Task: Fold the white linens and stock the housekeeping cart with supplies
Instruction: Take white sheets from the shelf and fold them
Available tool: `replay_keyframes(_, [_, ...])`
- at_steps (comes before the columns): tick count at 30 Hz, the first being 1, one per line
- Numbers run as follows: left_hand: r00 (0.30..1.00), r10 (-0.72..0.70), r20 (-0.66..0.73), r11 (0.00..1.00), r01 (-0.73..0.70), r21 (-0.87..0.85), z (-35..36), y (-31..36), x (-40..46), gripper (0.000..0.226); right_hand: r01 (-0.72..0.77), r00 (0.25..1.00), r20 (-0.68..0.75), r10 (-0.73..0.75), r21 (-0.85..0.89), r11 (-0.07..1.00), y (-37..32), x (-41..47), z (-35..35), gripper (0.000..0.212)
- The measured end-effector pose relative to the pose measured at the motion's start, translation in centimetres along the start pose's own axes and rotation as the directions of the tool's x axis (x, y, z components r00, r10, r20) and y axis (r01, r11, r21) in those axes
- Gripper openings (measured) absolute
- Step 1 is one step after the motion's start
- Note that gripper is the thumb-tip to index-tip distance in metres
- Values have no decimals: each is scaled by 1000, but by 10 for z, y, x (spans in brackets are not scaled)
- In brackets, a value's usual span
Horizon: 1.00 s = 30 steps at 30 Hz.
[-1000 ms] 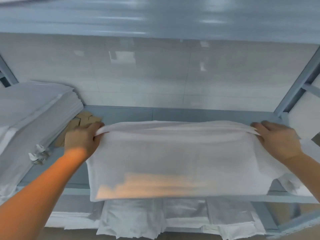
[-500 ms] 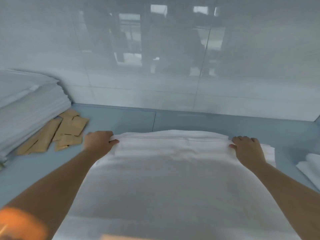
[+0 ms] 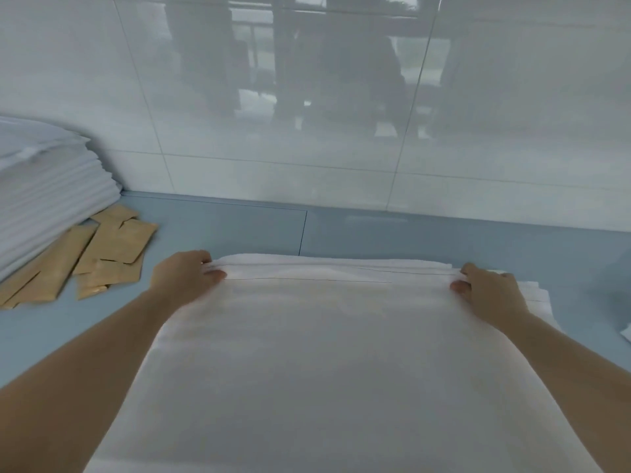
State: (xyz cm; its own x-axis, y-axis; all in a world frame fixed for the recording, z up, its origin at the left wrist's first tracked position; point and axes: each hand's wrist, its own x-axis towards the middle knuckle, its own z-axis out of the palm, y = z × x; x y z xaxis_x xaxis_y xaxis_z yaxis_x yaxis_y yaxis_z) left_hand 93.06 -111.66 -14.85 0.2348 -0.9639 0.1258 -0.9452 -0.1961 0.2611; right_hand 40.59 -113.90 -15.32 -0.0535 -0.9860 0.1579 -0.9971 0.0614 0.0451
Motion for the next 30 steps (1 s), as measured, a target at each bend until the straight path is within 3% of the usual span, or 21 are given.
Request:
replay_keyframes(3, [979,-79,-189,992,96,78,16,15,-25,53,-98,983,-151,100,21,995,-24,-13,6,43])
replay_keyframes(5, [942,36,-333,997,-11,76,26,31,-45,51,-33,952,-299,62,100,994,-55,-27,4,47])
replay_keyframes(7, [888,216,-406,975,-216,45,34,48,-61,28,174,911,-402,-88,182,968,-100,-44,2,37])
replay_keyframes(8, [875,295,-385,949,-314,14,37,55,-66,19,302,894,-407,-187,239,923,-126,-54,2,32])
replay_keyframes(10, [869,425,-252,888,-455,-69,40,67,-71,21,504,853,-363,-376,380,776,-180,-70,3,28])
replay_keyframes(11, [873,451,-186,876,-473,-97,42,69,-71,25,550,835,-299,-462,426,719,-205,-76,4,30])
replay_keyframes(13, [897,427,-112,898,-435,-65,46,69,-69,39,564,814,-142,-563,420,710,-248,-79,7,39])
replay_keyframes(18, [990,89,107,991,-98,87,52,56,-48,65,436,884,53,-464,267,860,-282,-58,17,52])
replay_keyframes(22, [988,-14,154,989,-10,150,55,52,-41,77,230,948,180,-261,175,957,-224,-33,20,63])
replay_keyframes(26, [988,-36,150,981,6,192,50,53,-40,73,59,966,246,-75,72,996,-131,-34,18,65])
replay_keyframes(30, [988,151,17,987,-152,43,41,63,-50,47,-43,983,182,32,55,998,-97,-70,14,55])
